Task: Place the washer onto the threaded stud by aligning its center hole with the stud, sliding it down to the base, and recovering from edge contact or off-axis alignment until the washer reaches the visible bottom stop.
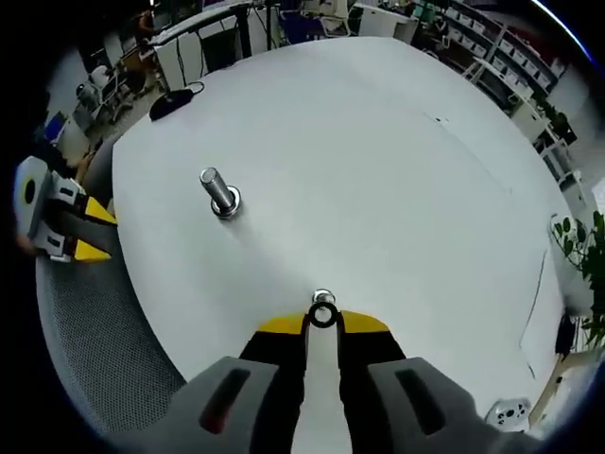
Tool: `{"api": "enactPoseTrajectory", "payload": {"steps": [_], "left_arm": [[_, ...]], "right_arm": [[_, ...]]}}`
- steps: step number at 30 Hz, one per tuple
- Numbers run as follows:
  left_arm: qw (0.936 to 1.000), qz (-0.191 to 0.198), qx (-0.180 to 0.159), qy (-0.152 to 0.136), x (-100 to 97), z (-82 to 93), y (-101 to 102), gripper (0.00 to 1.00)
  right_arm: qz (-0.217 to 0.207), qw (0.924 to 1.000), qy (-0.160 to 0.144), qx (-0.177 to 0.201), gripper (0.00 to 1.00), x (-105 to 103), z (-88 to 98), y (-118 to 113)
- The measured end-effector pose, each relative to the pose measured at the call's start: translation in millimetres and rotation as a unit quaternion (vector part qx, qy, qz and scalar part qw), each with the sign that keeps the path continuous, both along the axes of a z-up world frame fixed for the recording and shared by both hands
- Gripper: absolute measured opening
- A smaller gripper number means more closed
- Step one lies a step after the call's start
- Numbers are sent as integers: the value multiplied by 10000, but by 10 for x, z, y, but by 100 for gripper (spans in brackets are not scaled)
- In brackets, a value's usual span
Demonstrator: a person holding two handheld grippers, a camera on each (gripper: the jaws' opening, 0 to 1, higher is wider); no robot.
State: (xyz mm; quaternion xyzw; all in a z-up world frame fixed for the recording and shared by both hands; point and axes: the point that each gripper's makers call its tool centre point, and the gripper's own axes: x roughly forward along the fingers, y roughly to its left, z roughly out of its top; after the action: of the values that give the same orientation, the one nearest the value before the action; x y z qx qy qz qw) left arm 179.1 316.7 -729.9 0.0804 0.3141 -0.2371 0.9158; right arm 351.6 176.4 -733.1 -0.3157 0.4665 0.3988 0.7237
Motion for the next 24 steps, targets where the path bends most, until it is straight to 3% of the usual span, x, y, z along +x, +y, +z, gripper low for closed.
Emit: {"api": "enactPoseTrajectory", "payload": {"steps": [7, 24], "left_arm": [[10000, 5, 9, -23, 6, 8, 0, 17], [10000, 23, 29, -8, 4, 0, 1, 17]], "right_arm": [[43, 10000, -71, -54, 13, 73, 26, 10], [85, 9999, 71, -98, 13, 72, -80, 12]]}}
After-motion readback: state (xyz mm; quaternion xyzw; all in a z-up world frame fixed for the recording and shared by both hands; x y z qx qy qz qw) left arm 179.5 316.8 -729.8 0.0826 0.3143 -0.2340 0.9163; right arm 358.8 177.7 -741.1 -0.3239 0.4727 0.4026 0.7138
